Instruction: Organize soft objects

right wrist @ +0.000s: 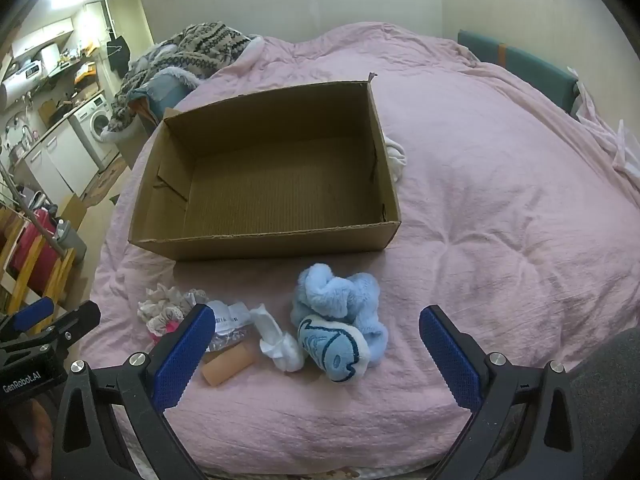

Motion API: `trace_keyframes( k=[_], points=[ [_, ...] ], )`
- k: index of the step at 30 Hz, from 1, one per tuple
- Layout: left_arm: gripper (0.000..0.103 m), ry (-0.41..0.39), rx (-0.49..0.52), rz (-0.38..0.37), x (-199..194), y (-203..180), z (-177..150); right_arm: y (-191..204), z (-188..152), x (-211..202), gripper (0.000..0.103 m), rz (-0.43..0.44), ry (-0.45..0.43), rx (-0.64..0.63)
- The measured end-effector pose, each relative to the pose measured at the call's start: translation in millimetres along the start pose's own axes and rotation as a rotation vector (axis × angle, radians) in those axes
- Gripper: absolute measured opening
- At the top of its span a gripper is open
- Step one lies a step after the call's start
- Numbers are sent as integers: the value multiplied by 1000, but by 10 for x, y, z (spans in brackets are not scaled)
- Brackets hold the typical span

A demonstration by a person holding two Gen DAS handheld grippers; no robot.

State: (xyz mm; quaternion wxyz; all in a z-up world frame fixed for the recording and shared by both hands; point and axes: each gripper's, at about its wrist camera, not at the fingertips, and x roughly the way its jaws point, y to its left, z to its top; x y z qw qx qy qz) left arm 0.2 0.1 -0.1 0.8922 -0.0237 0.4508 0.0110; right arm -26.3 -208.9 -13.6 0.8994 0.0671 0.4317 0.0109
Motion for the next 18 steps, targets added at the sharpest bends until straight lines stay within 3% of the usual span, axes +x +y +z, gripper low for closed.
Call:
trace_keyframes(
  k=[18],
  points=[
    [103, 1, 1, 2, 57, 47, -69, 3, -1, -2, 103, -6, 2, -5]
  ],
)
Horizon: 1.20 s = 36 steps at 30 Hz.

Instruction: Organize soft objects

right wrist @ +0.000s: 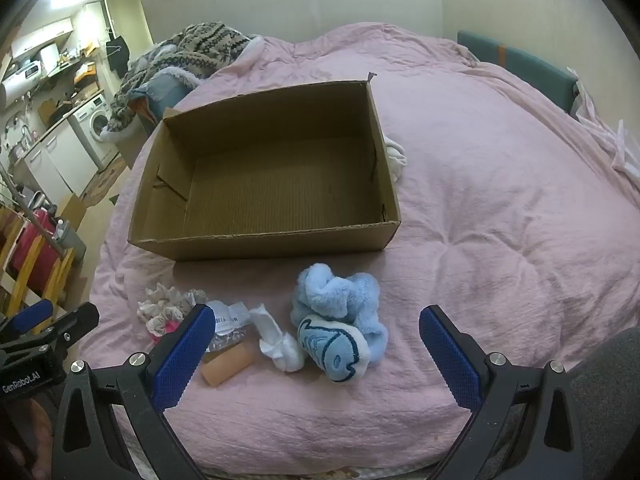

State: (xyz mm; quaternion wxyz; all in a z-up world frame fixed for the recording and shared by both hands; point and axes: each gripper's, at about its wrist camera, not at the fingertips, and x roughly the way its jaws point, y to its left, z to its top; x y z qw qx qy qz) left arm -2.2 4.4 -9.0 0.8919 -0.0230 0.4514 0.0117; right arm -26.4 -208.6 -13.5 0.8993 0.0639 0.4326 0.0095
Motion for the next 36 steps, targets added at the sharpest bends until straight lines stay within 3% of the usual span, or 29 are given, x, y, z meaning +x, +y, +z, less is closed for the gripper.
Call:
trace_keyframes(
  k=[36],
  points=[
    [103, -1, 6, 10, -40, -42, 51, 14, -7, 26, 103, 0, 5, 0]
  ],
)
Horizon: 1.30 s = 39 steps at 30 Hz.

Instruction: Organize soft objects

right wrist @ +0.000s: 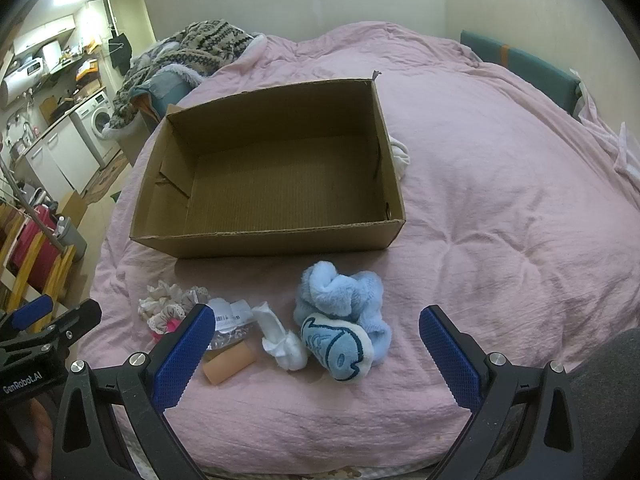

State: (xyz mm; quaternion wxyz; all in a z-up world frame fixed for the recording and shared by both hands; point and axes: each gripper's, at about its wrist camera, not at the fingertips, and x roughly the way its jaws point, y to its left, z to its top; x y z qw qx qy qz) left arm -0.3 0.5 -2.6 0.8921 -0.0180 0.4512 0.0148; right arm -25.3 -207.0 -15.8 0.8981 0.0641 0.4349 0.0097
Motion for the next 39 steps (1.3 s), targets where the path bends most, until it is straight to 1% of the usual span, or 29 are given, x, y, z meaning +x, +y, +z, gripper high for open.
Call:
trace_keyframes(
  k=[28, 34, 39],
  points=[
    [103, 0, 3, -5, -14, -4, 2, 22, -33, 35, 103, 7, 15, 1],
    [103, 0, 3, -3, -16, -6, 1, -60, 2, 36, 103, 20, 39, 33],
    [103, 1, -13, 2, -9, 23, 4, -185, 64, 85, 103, 76, 106, 100]
  ],
)
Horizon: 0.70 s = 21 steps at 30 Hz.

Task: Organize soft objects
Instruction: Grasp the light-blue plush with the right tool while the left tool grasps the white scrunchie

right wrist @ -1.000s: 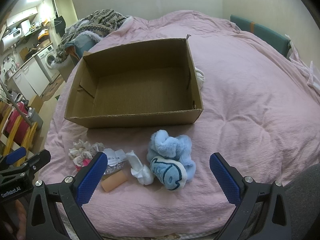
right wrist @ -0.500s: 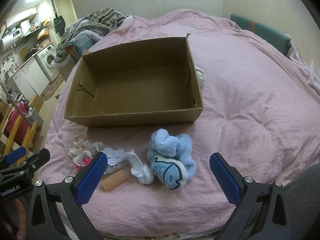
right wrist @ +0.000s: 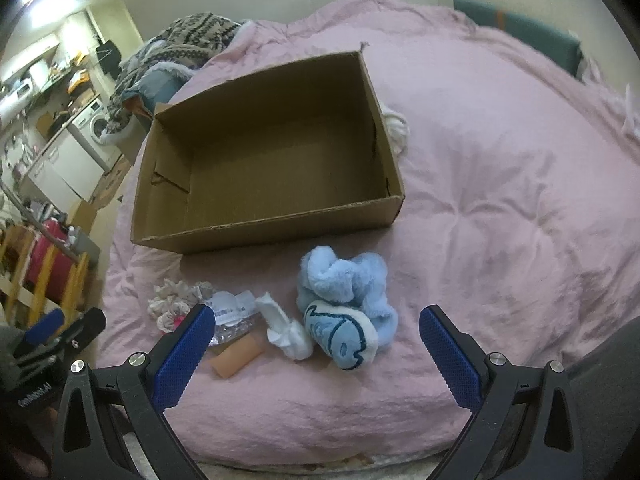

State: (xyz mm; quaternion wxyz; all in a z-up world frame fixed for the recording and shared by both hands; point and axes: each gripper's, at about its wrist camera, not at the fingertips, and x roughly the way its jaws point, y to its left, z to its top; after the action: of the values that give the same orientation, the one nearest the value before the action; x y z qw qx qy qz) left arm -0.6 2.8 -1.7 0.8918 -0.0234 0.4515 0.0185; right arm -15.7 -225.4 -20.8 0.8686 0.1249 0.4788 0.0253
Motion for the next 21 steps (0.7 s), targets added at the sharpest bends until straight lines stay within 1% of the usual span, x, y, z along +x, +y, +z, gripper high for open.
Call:
trace_keyframes(
  k=[4, 7, 10, 12, 15, 16, 18, 19, 20, 21],
  points=[
    [103, 4, -14, 4, -3, 32, 7, -154, 158, 81, 103, 63, 78, 80],
    [103, 8, -32, 4, 1, 60, 18, -362, 269, 256, 103, 106, 165, 217],
    [103, 17, -43, 7, 9, 82, 24, -498, 313, 546, 103, 102, 281, 308],
    [103, 23, -44, 10, 23, 92, 26, -533, 307, 736, 103, 85, 335, 328],
    [103, 45, -53, 11, 62, 125, 43, -519, 289, 942, 103, 57, 367, 313],
    [103, 55, -56, 14, 81, 138, 54, -510, 283, 1002, 100, 44, 374, 299],
    [103, 88, -59, 19, 143, 172, 101, -499, 277, 1105, 85, 37, 393, 279],
    [103, 106, -64, 18, 175, 193, 130, -500, 269, 1154, 83, 40, 401, 271],
    [103, 130, -78, 11, 221, 235, 180, -497, 266, 1176, 76, 44, 399, 261],
    [103, 141, -89, 8, 245, 267, 209, -494, 267, 1184, 62, 43, 391, 250]
  ],
)
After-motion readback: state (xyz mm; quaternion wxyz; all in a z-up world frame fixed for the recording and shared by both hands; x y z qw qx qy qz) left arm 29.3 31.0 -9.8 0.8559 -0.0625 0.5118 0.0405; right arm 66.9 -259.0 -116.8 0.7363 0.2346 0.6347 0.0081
